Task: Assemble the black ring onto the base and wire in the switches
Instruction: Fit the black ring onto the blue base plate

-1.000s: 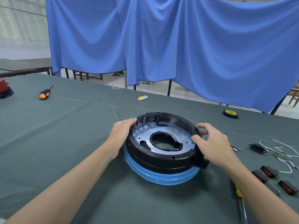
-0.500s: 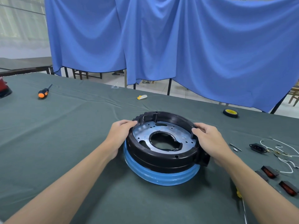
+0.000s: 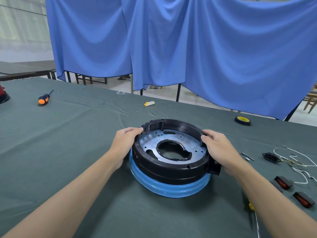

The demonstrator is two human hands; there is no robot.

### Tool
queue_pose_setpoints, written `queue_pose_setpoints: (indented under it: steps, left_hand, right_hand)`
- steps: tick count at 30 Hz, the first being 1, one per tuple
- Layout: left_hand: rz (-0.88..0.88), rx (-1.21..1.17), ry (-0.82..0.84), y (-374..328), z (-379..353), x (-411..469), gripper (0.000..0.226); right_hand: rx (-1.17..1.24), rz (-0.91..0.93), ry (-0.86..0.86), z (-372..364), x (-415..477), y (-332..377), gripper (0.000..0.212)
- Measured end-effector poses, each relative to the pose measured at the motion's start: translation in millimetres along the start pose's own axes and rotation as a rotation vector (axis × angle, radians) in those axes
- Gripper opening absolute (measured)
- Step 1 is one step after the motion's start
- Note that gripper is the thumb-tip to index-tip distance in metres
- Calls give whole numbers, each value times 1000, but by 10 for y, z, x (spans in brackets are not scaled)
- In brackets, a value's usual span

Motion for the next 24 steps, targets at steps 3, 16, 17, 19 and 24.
queue_pose_setpoints:
  steps: [3, 16, 17, 19, 24]
  left_hand:
    - [13, 8, 9, 12, -26, 2, 17]
    - [244, 589, 25, -39, 72, -175, 62]
    - [242, 640, 17, -45, 77, -176, 66]
    - [183, 698, -9, -108, 62, -163, 75]
    - [-91, 578, -2, -455, -187, -180, 55]
  right_hand:
    - [-17, -1, 17, -6, 4, 19, 22]
    - [128, -37, 92, 96, -11, 38, 22]
    - [120, -40, 70, 144, -13, 21, 27]
    - [111, -44, 16, 241, -27, -17, 31]
    - [66, -88, 84, 185, -140, -65, 17]
Point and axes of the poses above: each hand's wrist, its own x-axis towards the middle knuckle, its own z-axis out of the back of the hand, y = z × x, the point moved 9 cm from there along x, towards the middle knuckle, and after that the axes turned 14 degrees about z, right-handed, at the moved point
